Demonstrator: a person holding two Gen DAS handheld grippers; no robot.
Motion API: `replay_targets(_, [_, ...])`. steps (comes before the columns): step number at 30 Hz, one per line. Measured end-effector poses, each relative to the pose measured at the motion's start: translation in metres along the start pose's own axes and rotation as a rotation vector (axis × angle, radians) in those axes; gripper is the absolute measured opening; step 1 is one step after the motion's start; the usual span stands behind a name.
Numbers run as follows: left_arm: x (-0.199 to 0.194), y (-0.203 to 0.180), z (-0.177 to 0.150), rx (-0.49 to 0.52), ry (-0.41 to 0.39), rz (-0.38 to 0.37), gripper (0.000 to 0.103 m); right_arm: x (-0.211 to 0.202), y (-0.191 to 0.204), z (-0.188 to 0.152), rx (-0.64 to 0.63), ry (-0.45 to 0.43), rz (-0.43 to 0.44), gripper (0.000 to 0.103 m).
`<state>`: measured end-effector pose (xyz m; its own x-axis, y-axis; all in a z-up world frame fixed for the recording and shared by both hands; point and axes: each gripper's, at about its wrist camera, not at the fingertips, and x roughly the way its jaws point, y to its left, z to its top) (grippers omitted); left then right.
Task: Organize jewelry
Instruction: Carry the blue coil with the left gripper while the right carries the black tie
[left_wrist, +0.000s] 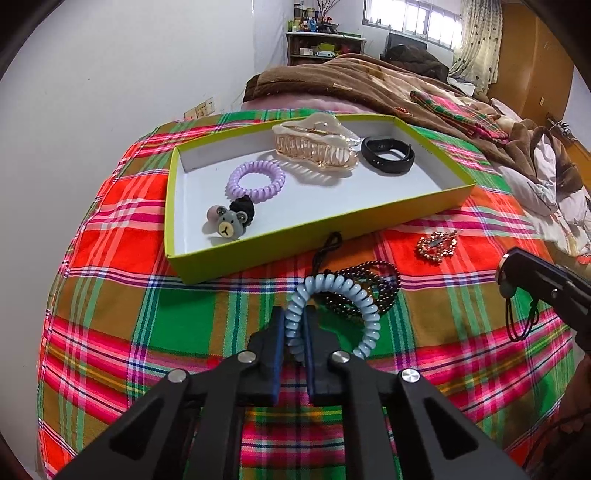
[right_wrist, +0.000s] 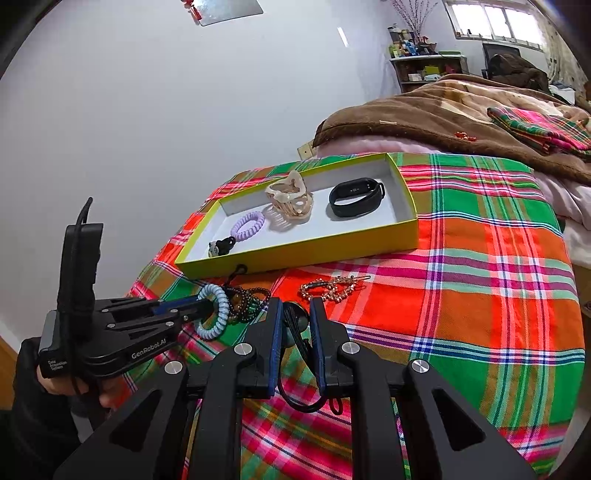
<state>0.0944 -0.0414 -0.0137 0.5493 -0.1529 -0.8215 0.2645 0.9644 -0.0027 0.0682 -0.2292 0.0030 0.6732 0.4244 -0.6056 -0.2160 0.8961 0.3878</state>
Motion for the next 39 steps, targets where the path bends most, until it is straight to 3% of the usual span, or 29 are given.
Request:
replay_targets(22, [-0.047,0.007,0.007,-0.022,-0.113,-0.041,0.010,-0.021,0.017,0.008,-0.027,-0.034,-0.012,0.015])
replay_targets(39, [-0.063,0.030,0.044,-0.052,-0.172,-0.074,0.010,-0.021,0.026,0.048,-0.053,-0.071,-0.025,0.015])
